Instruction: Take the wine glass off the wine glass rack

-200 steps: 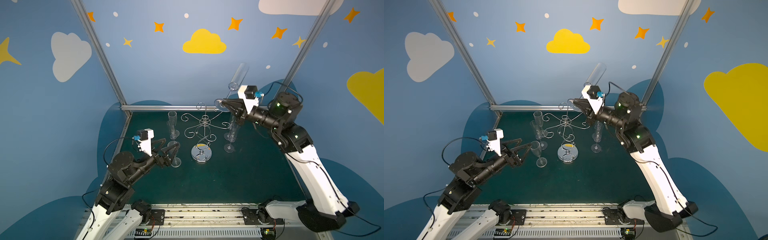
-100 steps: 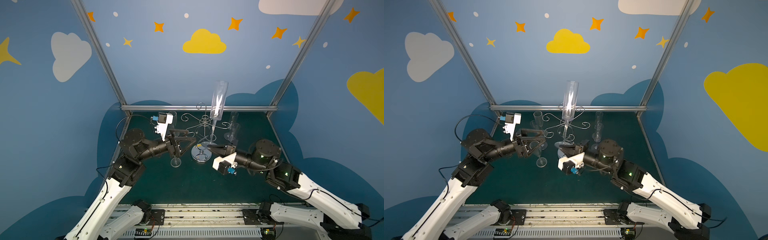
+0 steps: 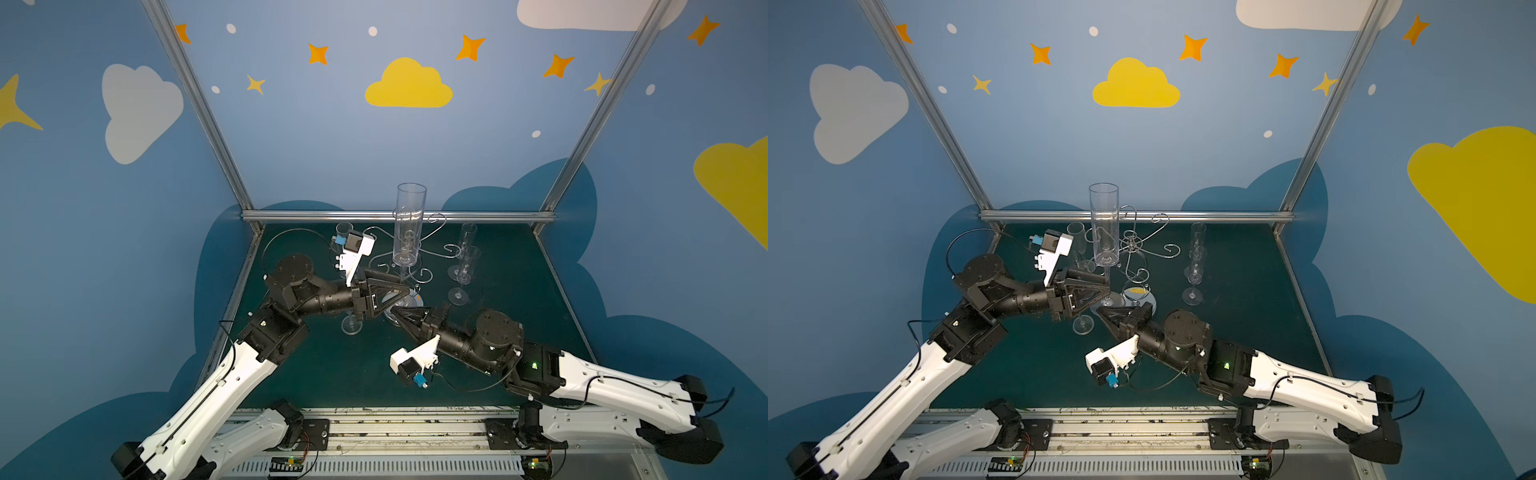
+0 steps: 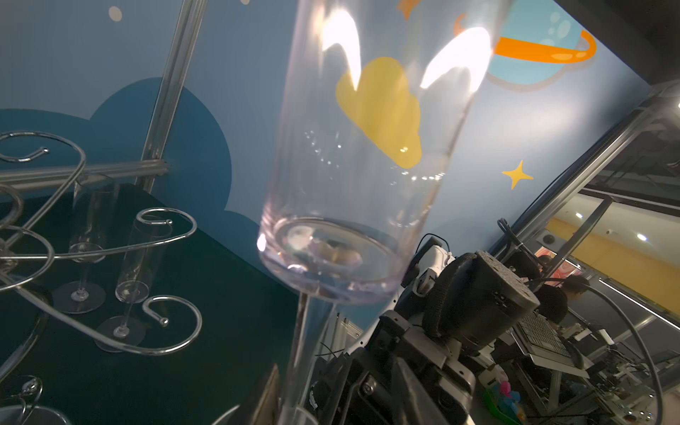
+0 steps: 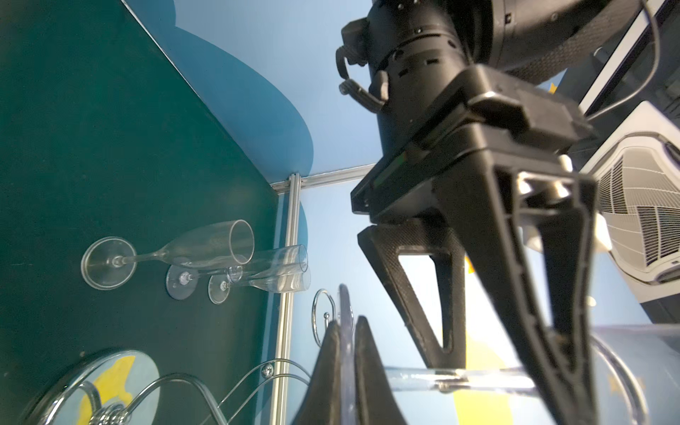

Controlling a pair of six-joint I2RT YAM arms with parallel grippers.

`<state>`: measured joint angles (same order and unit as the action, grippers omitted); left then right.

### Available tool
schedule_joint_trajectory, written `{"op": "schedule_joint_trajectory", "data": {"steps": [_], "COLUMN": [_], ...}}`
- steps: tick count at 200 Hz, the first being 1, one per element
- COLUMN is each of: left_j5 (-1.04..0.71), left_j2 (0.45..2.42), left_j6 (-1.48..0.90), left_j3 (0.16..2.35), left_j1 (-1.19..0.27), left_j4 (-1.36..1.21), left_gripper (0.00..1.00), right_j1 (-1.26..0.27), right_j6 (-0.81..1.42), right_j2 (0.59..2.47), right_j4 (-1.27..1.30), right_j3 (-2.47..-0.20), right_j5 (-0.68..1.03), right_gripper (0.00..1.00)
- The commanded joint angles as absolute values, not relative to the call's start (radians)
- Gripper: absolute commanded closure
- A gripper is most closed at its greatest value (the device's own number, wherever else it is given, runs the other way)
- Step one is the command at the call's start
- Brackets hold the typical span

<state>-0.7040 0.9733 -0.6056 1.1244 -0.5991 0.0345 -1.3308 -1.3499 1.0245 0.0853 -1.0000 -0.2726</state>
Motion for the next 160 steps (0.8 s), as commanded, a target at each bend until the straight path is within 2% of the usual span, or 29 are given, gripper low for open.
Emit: {"op": "schedule_joint_trajectory", "data": {"steps": [1, 136, 155, 156, 160], "left_j5": [-0.712, -0.690, -0.686, -0.685, -0.683], "left_j2": [0.968, 0.967, 0.964, 0.965, 0.963], "left_j6": [-0.593, -0.571, -0.571, -0.571, -0.570], "left_j3": [1.108, 1.102, 1.101, 1.101, 1.101], "left_j1": [-0.609, -0.622, -0.622, -0.623, -0.624], "left_j4": [0.012, 0.004, 0.002, 0.002, 0.002], "left_gripper": [0.60, 0.96, 0.97, 0.97, 0.97], "right_j1": [-1.346, -1.379, -1.379, -1.379, -1.379], "right_j6": [-1.375, -1.365, -1.364, -1.364, -1.365], "right_j2": [1.020, 1.031, 1.032, 1.032, 1.032], "right_j4": [0.171, 0.131, 0.126, 0.126, 0.128], "right_j3": [-0.996, -0.973, -0.970, -0.970, -0.968], "right_j5": [-0.320, -0.328, -0.332, -0.333, -0.335], "right_gripper": [1.00, 1.00, 1.00, 0.99, 0.83]}}
